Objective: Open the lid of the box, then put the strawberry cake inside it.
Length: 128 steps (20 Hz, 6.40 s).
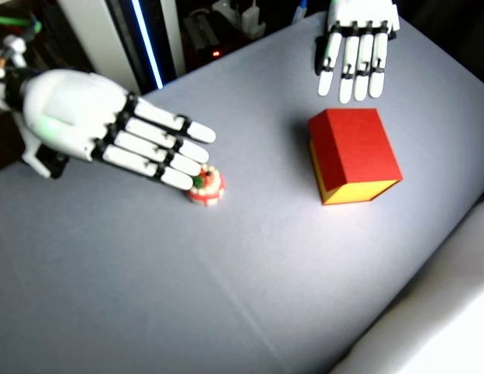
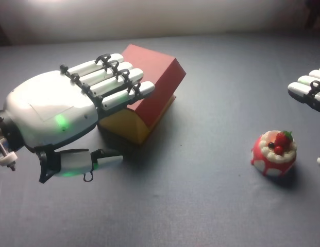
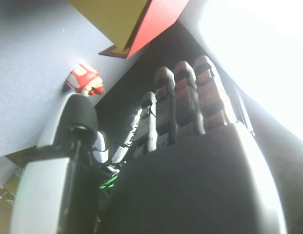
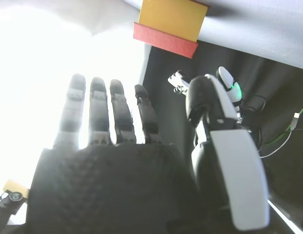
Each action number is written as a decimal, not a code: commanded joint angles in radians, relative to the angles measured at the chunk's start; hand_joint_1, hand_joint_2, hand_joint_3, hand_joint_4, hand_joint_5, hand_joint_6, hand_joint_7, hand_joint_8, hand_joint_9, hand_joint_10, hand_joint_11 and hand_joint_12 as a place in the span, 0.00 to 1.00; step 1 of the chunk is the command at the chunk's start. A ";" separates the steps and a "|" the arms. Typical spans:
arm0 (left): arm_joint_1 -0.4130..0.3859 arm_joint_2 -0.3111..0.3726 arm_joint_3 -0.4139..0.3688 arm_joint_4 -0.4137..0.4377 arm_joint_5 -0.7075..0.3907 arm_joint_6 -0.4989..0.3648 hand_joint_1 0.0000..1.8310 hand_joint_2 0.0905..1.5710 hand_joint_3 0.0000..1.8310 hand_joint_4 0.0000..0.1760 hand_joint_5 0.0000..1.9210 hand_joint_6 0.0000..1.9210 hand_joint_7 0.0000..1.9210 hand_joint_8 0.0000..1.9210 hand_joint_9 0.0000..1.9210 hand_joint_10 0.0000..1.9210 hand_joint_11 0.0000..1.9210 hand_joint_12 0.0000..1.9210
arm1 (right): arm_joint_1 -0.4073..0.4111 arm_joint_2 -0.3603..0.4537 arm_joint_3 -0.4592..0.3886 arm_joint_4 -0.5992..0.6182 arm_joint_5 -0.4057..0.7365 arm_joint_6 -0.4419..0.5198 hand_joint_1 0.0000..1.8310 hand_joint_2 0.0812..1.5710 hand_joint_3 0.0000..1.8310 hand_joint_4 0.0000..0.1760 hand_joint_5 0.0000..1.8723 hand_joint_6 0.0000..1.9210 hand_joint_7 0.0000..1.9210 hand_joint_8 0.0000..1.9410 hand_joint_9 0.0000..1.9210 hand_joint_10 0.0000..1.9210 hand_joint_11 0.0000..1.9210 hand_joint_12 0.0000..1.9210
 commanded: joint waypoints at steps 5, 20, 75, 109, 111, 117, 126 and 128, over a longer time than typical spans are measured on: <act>-0.018 -0.022 0.020 -0.040 -0.113 0.007 0.23 0.75 0.00 0.38 0.00 0.00 0.00 0.00 0.00 0.00 0.00 0.00 | 0.005 -0.008 0.008 0.014 0.127 0.000 0.32 0.78 0.00 0.00 0.00 0.00 0.00 0.00 0.00 0.00 0.00 0.00; -0.138 -0.200 0.159 -0.177 0.015 0.089 0.57 0.71 0.00 0.94 0.00 0.00 0.00 0.00 0.00 0.00 0.00 0.00 | -0.011 -0.023 0.019 0.031 0.130 0.010 0.30 0.80 0.00 0.00 0.00 0.00 0.00 0.00 0.00 0.00 0.00 0.00; -0.080 -0.203 0.298 -0.575 -0.348 -0.140 0.19 0.94 0.00 0.44 0.00 0.00 0.00 0.00 0.00 0.00 0.00 0.32 | -0.040 -0.037 0.027 0.067 0.142 0.024 0.33 0.81 0.00 0.00 0.00 0.00 0.00 0.00 0.00 0.00 0.00 0.00; 0.063 0.004 0.057 -0.012 -0.067 -0.144 0.25 0.92 0.01 0.23 0.22 0.00 0.04 0.00 0.00 0.00 0.00 0.00 | 0.189 -0.248 0.249 -0.021 -0.259 0.132 0.64 0.78 0.00 0.00 0.30 0.59 0.43 0.57 0.27 0.59 0.16 0.89; 0.075 0.005 0.055 -0.010 -0.073 -0.152 0.22 0.92 0.01 0.27 0.21 0.00 0.03 0.00 0.00 0.00 0.00 0.00 | 0.202 -0.255 0.260 -0.021 -0.265 0.136 0.65 0.79 0.00 0.00 0.33 0.63 0.42 0.77 0.50 0.79 0.46 0.97; 0.120 0.017 0.037 -0.013 -0.098 -0.173 0.29 0.91 0.00 0.20 0.18 0.00 0.06 0.01 0.02 0.01 0.01 0.01 | 0.263 -0.238 0.264 -0.066 -0.231 0.162 0.71 0.80 0.00 0.00 0.33 0.69 0.35 0.75 0.39 0.88 0.43 0.98; 0.159 0.028 0.012 0.045 -0.097 -0.239 0.24 0.93 0.00 0.14 0.15 0.00 0.05 0.00 0.05 0.01 0.00 0.37 | 0.486 -0.281 0.326 -0.161 -0.235 0.169 0.63 0.82 0.00 0.00 0.32 0.74 0.37 0.81 0.33 0.84 0.26 1.00; 0.163 0.028 0.011 0.061 -0.096 -0.258 0.29 0.93 0.00 0.08 0.15 0.00 0.04 0.00 0.04 0.01 0.00 0.30 | 0.527 -0.320 0.359 -0.167 -0.263 0.169 0.61 0.83 0.00 0.00 0.30 0.79 0.36 0.82 0.32 0.79 0.27 0.99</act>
